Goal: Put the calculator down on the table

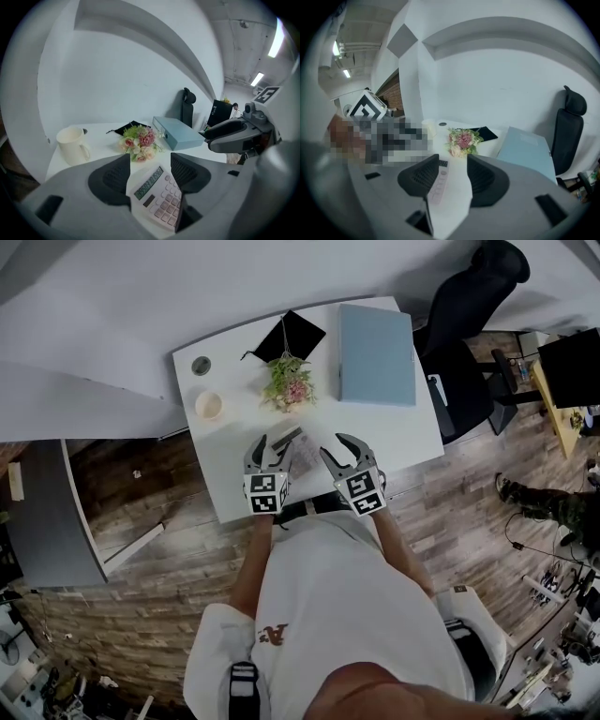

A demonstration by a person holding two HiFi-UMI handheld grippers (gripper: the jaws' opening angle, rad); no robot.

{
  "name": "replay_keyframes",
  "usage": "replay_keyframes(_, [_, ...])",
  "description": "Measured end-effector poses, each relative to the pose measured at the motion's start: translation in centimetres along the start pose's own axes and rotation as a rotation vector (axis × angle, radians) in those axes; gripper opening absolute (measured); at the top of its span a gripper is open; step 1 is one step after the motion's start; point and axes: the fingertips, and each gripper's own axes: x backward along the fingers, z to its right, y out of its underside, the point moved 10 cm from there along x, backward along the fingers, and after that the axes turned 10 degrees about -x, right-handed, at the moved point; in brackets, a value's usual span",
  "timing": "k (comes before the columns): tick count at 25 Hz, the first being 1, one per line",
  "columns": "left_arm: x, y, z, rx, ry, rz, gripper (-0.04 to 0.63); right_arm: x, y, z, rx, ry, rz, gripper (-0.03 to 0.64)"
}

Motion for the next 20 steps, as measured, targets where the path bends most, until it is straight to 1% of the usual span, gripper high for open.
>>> replay_keyframes(4, [1.5,-3.0,-0.3,-0.052,-0.018,0.082,0.255,0.6,-2.3,0.1,0.006,0.01,0.076,0.176])
replay_keyframes(9, [3.1,-6.6,-0.5,-0.142,-0.037,0.178,0.216,1.5,-5.0,-0.1,0.028,0.016,0.159,0.148])
replay_keyframes(14, [5.0,-9.9,-0.9,-0.204,-0.035,0.26,0.185,2.8,-7.9,-0.6,0.064,0.022,0.254,0.116])
replay_keyframes(20, [7.5,-13.0,-1.2,-0.262,-0.062,0.346,0.099,4.8,-11.1,-1.2,0.107,0.027,0.364,0.06])
